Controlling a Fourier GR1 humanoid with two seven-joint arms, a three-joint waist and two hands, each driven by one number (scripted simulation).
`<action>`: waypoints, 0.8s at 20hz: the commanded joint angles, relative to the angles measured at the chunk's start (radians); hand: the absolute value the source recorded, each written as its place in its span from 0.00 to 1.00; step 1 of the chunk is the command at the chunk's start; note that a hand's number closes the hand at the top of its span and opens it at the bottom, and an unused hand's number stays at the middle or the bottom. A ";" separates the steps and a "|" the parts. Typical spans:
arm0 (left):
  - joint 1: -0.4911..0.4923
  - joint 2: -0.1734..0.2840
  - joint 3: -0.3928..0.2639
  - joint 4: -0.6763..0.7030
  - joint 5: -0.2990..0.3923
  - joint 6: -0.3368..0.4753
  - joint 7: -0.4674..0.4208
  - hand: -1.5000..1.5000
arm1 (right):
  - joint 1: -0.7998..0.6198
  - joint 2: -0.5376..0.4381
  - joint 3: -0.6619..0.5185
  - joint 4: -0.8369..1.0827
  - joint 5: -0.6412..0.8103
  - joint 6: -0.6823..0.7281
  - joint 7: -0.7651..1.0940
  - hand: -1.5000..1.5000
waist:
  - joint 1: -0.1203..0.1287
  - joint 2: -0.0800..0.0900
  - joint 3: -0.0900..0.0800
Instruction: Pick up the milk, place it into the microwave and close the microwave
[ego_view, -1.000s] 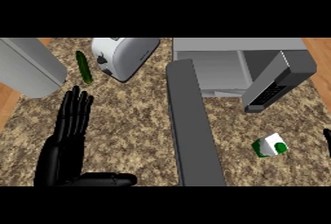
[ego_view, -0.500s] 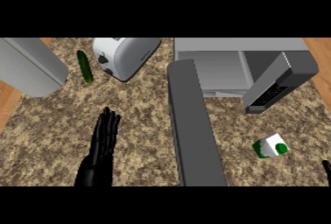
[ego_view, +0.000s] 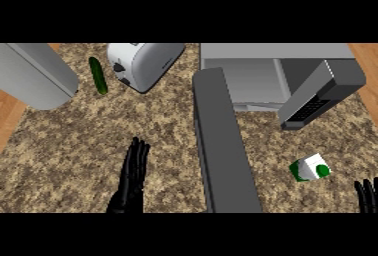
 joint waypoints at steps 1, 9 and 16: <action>0.007 0.010 0.036 0.099 0.070 -0.036 -0.119 0.00 | 0.030 0.006 -0.031 0.094 0.012 0.023 -0.118 0.00 | -0.003 0.001 0.000; 0.045 0.027 -0.016 0.081 0.092 -0.024 -0.121 0.00 | -0.314 -0.097 -0.150 0.438 -0.004 -0.032 -0.088 0.00 | 0.006 0.001 0.000; 0.061 0.105 0.068 -0.004 0.183 -0.089 -0.103 0.00 | -0.400 -0.134 -0.183 0.642 0.049 -0.085 -0.222 0.00 | 0.005 0.001 0.000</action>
